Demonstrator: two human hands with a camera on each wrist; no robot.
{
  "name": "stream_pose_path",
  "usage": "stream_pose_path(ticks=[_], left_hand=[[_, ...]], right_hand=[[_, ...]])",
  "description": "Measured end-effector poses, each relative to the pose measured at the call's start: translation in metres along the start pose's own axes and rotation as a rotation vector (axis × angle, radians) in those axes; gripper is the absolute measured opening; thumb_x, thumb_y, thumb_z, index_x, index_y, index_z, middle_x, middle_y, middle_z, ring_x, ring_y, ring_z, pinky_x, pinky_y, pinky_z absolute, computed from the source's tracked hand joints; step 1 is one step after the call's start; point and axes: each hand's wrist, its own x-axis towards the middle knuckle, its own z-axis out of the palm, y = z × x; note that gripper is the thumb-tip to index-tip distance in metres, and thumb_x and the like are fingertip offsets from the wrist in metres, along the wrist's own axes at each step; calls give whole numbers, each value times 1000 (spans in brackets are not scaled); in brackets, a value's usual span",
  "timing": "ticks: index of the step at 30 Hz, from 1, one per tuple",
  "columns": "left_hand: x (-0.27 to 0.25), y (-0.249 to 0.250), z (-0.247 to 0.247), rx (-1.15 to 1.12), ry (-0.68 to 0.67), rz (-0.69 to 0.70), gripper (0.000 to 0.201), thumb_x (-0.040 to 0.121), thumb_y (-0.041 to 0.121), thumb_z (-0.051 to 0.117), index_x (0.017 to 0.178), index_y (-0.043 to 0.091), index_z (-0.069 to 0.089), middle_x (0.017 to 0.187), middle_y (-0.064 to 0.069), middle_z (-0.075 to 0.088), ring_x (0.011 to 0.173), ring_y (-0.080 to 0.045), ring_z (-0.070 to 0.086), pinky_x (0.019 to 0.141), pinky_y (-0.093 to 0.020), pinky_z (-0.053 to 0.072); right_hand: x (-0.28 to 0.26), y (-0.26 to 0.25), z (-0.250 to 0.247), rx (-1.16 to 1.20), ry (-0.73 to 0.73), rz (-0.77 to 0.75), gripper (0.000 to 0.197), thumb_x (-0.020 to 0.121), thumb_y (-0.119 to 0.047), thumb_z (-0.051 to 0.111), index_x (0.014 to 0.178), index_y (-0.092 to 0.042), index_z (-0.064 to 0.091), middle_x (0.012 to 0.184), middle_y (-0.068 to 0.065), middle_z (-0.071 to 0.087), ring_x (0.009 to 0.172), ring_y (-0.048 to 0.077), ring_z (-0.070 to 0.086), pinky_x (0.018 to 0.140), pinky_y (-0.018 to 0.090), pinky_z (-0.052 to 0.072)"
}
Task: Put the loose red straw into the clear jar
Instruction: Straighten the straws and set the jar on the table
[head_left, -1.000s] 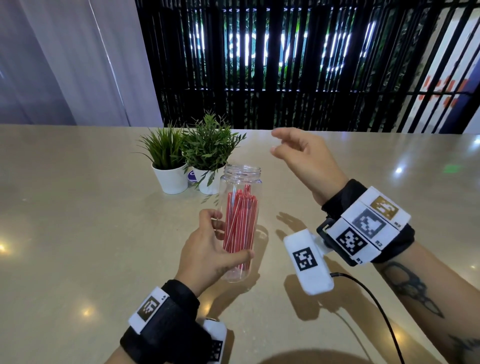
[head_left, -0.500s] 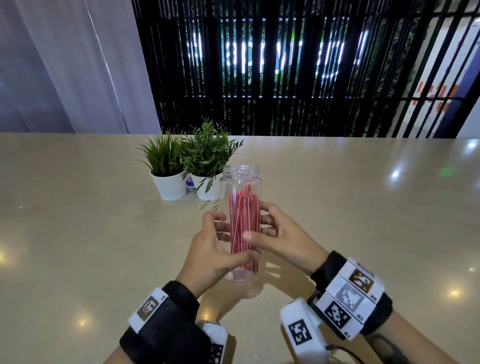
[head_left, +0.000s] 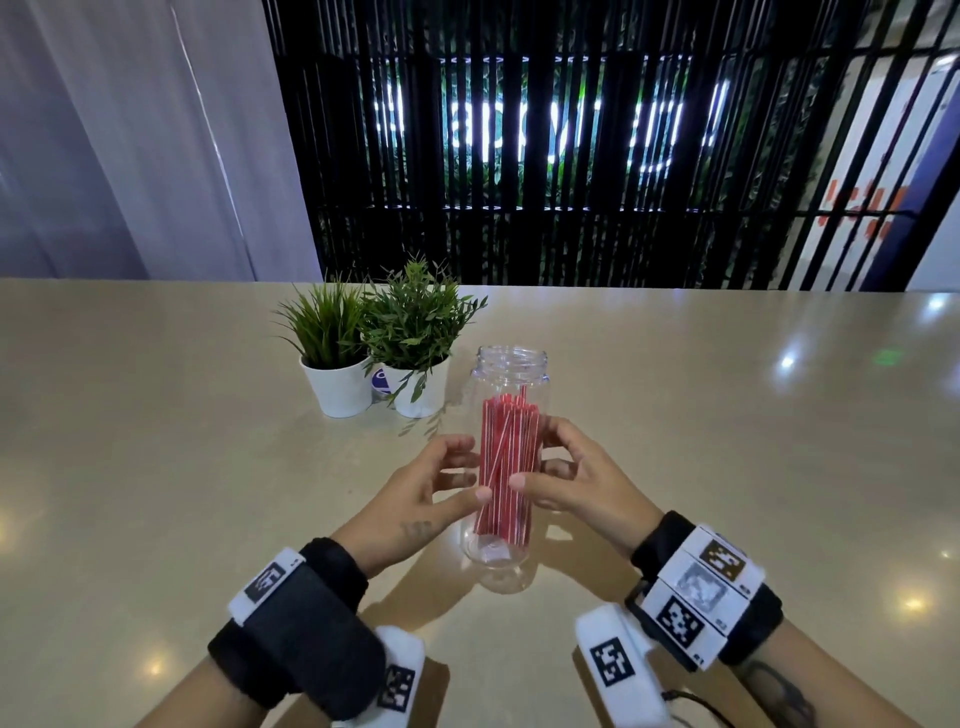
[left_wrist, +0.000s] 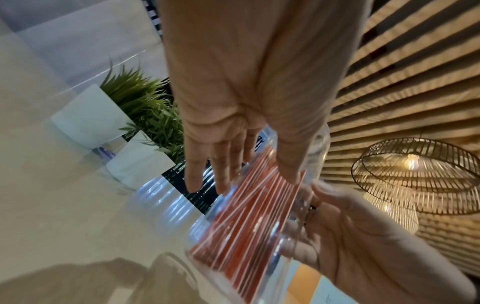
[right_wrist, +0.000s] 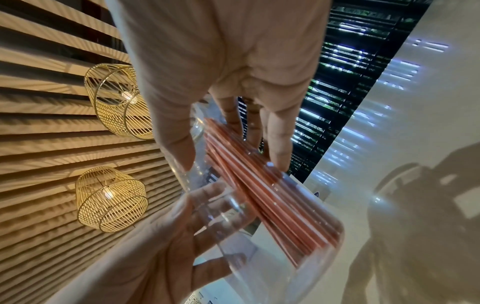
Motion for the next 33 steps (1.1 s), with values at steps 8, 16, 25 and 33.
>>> stream_pose_path(ticks=[8, 16, 25, 33], left_hand=[[53, 0, -12, 232, 74, 89, 46, 79, 19, 66, 118, 11, 42, 117, -1, 54, 109, -16, 51, 89, -27, 40], [124, -14, -8, 298, 141, -3, 52, 80, 19, 64, 121, 3, 38, 124, -17, 55, 98, -21, 51, 89, -36, 44], [163, -31, 3, 374, 148, -81, 50, 82, 13, 61, 124, -1, 37, 128, -21, 51, 111, -31, 53, 90, -34, 41], [178, -50, 5, 516, 80, -143, 50, 83, 16, 57, 126, 5, 35, 127, -21, 54, 111, -36, 55, 97, -50, 44]], right_hand=[[49, -3, -16, -281, 36, -50, 56, 75, -10, 72, 126, -12, 51, 124, 7, 60, 113, 20, 56, 105, 36, 41], [109, -3, -34, -390, 66, 69, 66, 77, 3, 65, 134, -5, 32, 130, 20, 52, 117, 32, 53, 103, 42, 43], [151, 17, -38, -759, 150, 154, 65, 75, -8, 70, 132, -5, 39, 125, 18, 57, 112, 33, 56, 99, 44, 45], [161, 38, -38, -692, 198, 206, 59, 76, -2, 66, 128, -5, 37, 121, 21, 58, 105, 37, 60, 92, 50, 49]])
